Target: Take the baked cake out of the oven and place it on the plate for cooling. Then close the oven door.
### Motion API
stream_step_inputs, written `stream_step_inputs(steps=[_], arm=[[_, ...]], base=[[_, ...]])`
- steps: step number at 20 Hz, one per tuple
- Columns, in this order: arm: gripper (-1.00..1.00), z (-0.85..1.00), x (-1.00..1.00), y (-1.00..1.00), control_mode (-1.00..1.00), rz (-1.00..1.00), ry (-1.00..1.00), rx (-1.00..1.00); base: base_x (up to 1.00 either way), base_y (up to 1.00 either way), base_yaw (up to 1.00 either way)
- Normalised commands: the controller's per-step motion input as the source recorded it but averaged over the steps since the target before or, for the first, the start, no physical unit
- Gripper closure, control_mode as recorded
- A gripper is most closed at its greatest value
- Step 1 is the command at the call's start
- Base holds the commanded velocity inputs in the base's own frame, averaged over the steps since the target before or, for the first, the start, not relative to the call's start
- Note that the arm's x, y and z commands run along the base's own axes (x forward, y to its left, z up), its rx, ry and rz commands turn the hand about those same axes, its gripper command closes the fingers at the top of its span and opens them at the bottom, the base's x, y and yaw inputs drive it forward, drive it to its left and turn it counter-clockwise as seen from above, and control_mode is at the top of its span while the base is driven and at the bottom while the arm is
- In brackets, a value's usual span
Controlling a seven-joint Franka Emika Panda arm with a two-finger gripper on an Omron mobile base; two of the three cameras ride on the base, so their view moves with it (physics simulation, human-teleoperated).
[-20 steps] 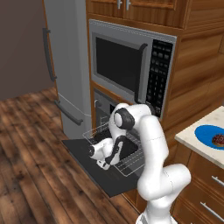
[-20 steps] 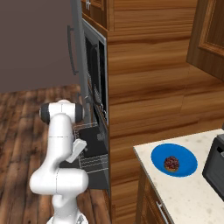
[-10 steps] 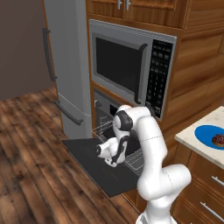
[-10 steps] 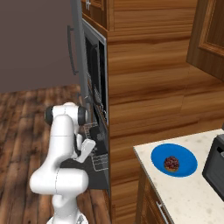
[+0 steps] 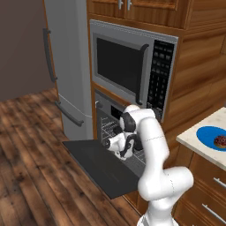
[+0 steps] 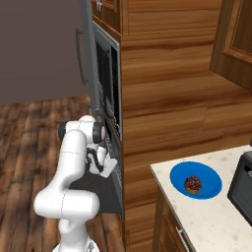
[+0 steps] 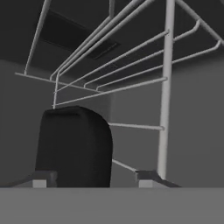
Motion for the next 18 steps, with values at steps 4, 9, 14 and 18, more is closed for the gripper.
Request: stream_step_inputs(steps=[4,9,14,18], arm=[[-1.00,0.46,-0.47,0.19,-1.00,0.00,0.00,0.00],[-1.00,0.70,-1.00,0.72,-1.00,0.01,0.00,0.00],[-1.00,0.78,-1.00,0.84,-1.00,0.02,-0.06,0.00],[-1.00,0.99,-0.82,0.72,-1.00,0.03,-0.23,-0.01]], base=[[0.00,0.00,0.00],[0.00,0.00,0.00],[0.00,0.00,0.00],[0.00,0.00,0.00]])
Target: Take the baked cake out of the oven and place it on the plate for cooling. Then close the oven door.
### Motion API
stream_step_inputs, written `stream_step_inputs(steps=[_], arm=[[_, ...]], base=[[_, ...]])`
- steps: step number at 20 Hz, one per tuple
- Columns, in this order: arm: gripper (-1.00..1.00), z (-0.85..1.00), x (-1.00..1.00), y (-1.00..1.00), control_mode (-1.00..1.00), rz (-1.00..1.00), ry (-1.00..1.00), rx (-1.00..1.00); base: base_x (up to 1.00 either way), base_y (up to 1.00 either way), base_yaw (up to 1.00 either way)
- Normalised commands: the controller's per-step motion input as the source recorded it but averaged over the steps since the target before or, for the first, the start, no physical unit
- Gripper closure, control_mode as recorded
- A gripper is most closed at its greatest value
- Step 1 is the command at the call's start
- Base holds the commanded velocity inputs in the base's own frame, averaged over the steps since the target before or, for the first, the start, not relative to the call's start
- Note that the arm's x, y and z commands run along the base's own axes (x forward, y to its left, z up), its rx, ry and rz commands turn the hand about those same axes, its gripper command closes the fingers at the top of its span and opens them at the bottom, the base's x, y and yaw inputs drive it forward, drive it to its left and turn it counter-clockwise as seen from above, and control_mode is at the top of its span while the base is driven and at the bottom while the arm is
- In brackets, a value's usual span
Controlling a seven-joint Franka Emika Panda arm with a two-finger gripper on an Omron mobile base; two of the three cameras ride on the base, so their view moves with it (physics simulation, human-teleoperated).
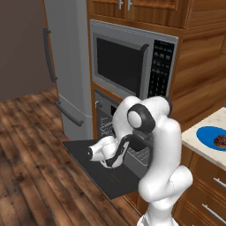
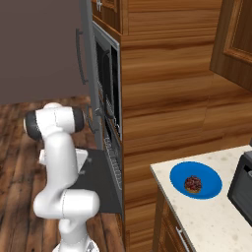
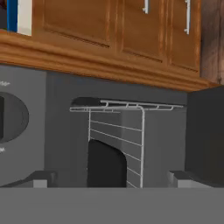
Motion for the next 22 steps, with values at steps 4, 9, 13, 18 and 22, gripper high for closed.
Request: stream_step_inputs(steps=[4,9,13,18,22], arm=[[-1.00,1.00,-0.58,0.76,-1.00,0.02,-0.12,-0.02],[-1.00,0.65,-0.55,1.00,-1.00,0.01,0.09,-0.13],[-1.00,0.23,-0.62,1.00,-1.00,0.00,0.17,-0.24],[-1.00,-0.06,-0.70,1.00,-1.00,-0.03,0.09,-0.33],[-1.00,-0.83,-0.47,1.00,-1.00,0.00,-0.01,-0.54]], base=[[0.00,0.00,0.00],[0.00,0.00,0.00],[0.00,0.00,0.00],[0.00,0.00,0.00],[0.00,0.00,0.00]])
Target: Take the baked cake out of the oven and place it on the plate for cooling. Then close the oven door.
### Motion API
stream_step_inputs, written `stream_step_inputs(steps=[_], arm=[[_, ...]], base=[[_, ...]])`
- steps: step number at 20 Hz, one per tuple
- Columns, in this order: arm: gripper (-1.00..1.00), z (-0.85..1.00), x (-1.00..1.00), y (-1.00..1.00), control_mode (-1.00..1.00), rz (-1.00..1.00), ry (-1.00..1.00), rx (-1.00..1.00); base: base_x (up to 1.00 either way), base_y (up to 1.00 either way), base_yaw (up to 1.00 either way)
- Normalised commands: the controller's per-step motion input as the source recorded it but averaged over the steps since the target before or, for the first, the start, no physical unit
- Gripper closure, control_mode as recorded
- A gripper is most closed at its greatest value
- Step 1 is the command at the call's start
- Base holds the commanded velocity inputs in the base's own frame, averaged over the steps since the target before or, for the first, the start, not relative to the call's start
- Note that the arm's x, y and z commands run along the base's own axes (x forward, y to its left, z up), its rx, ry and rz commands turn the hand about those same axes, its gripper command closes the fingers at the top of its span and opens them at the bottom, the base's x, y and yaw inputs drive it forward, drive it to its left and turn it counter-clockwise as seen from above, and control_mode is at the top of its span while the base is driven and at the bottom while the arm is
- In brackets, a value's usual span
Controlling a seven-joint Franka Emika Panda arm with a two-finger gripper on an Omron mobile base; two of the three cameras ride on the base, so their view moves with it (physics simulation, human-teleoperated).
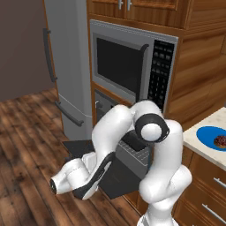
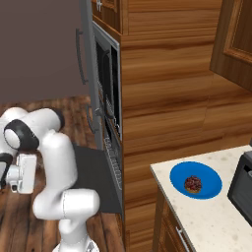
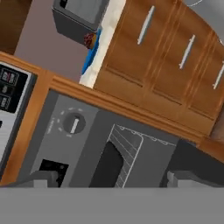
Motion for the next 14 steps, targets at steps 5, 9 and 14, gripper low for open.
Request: stream_step_inputs(steps=[5,9,14], arm=[[-1.00,-1.00,0.00,0.81,-1.00,0.00,-0.04,-0.65],[-1.00,-0.89,0.00,0.72,-1.00,-0.01,-0.01,-0.47],[-1.00,-0.99,0.72,0.30,-1.00,-0.15,0.00,-0.35]], base=[[0.00,0.00,0.00],[0.00,0.00,0.00],[0.00,0.00,0.00]])
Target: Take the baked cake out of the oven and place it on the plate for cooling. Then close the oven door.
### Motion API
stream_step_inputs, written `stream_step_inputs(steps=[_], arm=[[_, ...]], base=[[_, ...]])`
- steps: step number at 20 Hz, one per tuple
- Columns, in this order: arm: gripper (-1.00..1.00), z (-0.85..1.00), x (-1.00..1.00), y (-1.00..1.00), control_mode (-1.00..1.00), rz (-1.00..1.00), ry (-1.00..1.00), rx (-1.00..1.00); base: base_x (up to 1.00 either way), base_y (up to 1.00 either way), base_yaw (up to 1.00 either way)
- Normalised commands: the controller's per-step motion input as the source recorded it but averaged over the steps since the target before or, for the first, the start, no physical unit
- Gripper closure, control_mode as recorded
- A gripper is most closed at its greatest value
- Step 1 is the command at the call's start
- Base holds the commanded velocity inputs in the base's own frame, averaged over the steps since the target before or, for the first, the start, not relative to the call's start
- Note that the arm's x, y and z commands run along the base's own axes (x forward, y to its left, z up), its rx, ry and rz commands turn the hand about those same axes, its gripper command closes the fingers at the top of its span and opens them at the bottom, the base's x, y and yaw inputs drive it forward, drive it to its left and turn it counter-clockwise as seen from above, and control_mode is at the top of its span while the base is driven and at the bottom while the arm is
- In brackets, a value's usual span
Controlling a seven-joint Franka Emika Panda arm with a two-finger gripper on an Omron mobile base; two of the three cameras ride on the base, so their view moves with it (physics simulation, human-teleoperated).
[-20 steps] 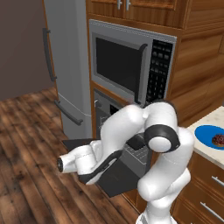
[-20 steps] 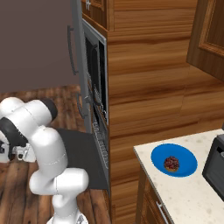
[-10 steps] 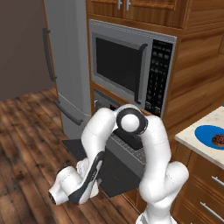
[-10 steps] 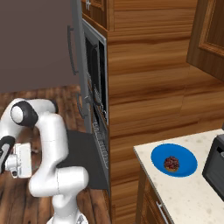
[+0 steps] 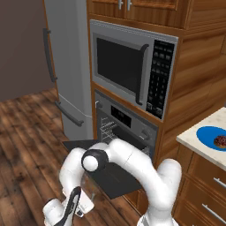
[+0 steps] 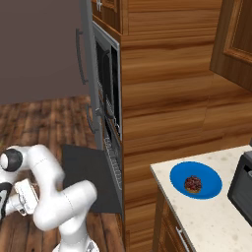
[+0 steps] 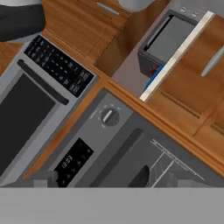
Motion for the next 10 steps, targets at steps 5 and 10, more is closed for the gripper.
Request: stream_step_inputs(steps=[5,10], arm=[[-1.00,-0.93,0.94,0.00,-1.00,-0.22,0.00,-0.20],[-1.00,-0.68,0.89,0.02,-1.00,-0.23,0.02,-0.10]], base=[[0.00,0.00,0.00],[0.00,0.00,0.00]])
